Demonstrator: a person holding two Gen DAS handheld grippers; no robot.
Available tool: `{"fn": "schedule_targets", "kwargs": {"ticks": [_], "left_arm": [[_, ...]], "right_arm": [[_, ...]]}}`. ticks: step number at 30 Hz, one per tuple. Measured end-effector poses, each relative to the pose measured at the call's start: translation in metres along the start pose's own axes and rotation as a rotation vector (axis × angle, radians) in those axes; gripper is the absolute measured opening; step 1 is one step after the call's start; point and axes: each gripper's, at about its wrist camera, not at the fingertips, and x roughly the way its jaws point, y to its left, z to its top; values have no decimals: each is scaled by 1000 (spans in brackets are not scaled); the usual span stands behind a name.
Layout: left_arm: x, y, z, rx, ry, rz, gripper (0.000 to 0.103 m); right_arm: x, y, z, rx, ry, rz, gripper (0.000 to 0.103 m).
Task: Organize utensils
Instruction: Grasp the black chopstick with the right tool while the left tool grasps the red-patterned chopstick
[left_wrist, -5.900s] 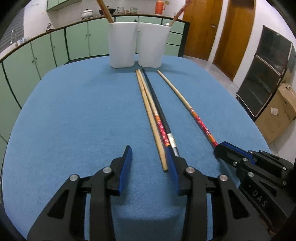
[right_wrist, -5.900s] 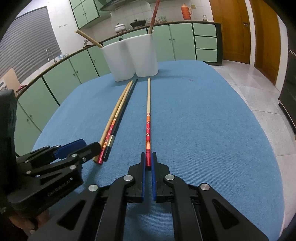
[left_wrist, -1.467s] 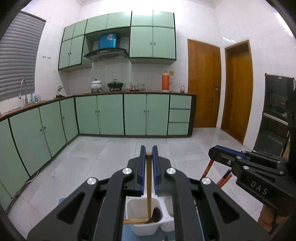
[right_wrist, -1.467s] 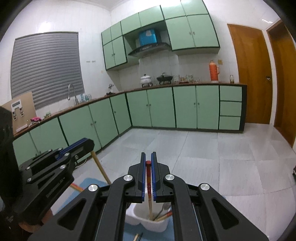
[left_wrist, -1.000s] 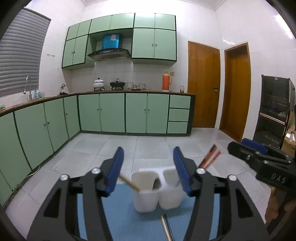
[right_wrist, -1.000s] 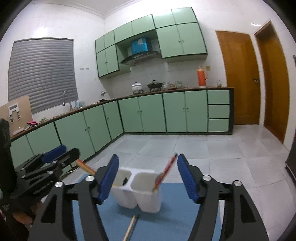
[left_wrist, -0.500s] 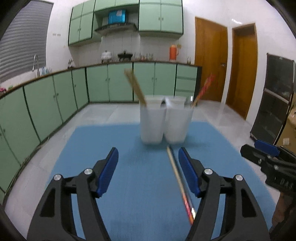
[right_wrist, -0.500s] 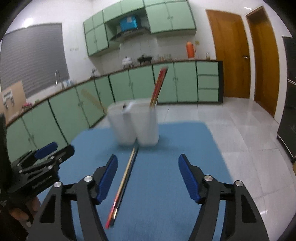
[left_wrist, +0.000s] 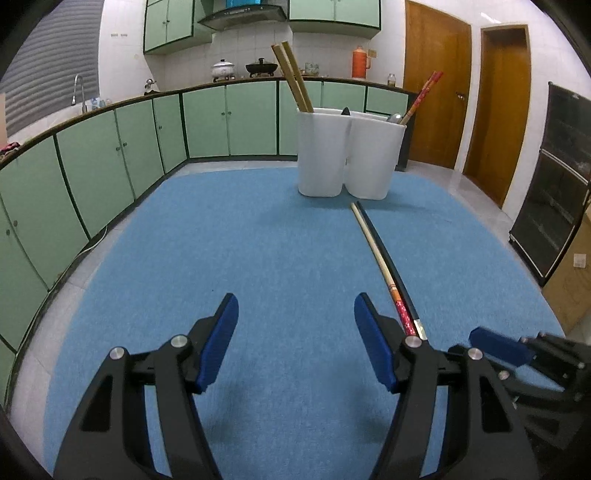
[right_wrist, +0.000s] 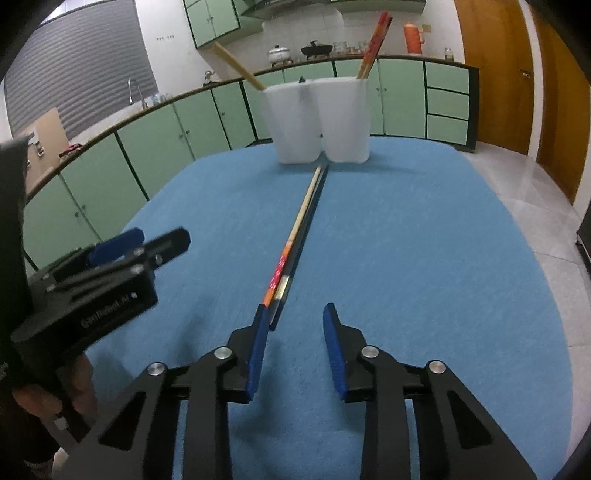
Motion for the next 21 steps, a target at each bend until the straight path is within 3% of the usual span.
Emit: {"fn": "schedule_targets", "kwargs": {"ticks": [16,21], "left_arm": [[-2,-2,0,-5,-1,-4,63],[-2,-4,-1,-3,1,-4,63]], "right_arm": [[20,9,5,-8,58,-35,25],[20,7,4,3,63,-59,6]]}}
